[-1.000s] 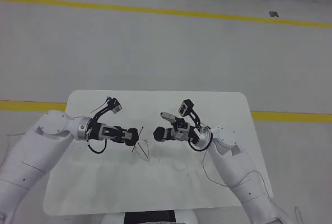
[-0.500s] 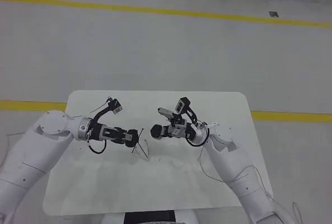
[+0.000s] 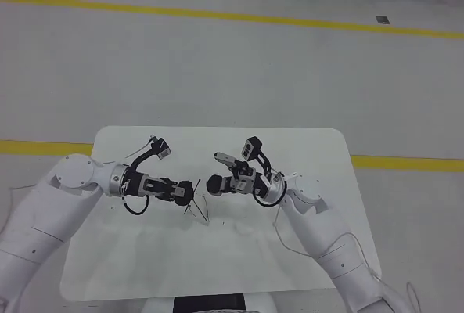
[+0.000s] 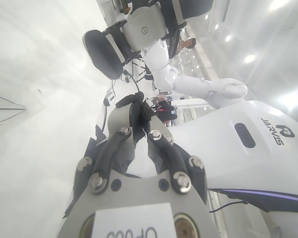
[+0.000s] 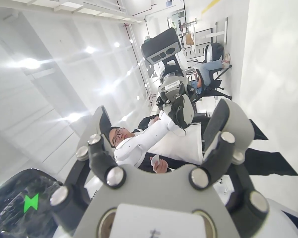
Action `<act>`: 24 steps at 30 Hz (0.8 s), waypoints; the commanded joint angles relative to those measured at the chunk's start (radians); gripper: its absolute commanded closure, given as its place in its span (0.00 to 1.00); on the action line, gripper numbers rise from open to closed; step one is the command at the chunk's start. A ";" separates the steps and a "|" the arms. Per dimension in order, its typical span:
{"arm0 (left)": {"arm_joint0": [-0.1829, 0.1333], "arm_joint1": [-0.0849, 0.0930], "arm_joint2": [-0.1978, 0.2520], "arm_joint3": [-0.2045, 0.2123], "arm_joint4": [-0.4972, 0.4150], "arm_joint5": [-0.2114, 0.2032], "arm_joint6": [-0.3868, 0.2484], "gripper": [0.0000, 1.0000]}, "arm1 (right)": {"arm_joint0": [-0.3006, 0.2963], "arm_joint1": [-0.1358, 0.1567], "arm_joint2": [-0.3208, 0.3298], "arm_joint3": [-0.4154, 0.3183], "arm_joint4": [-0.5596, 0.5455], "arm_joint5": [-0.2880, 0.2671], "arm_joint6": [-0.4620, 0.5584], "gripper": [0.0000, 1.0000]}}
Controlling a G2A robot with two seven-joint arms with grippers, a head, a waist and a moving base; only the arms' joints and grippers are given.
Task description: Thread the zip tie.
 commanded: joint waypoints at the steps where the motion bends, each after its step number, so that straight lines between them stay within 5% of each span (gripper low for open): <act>1: 0.000 0.000 0.000 0.000 0.000 0.000 0.000 1.00 | -0.003 -0.001 -0.002 -0.004 -0.002 -0.005 -0.010 0.22; 3: 0.000 0.000 0.000 0.000 0.000 0.000 0.000 1.00 | -0.006 -0.001 -0.004 -0.008 -0.007 -0.007 -0.021 0.45; 6: 0.000 0.000 0.000 0.000 0.000 0.000 0.000 1.00 | -0.010 -0.002 -0.005 -0.015 -0.013 -0.014 -0.034 0.57; 24: 0.000 0.000 0.000 0.000 0.000 0.000 0.000 1.00 | -0.054 0.006 -0.004 -0.046 -0.030 0.002 -0.010 0.69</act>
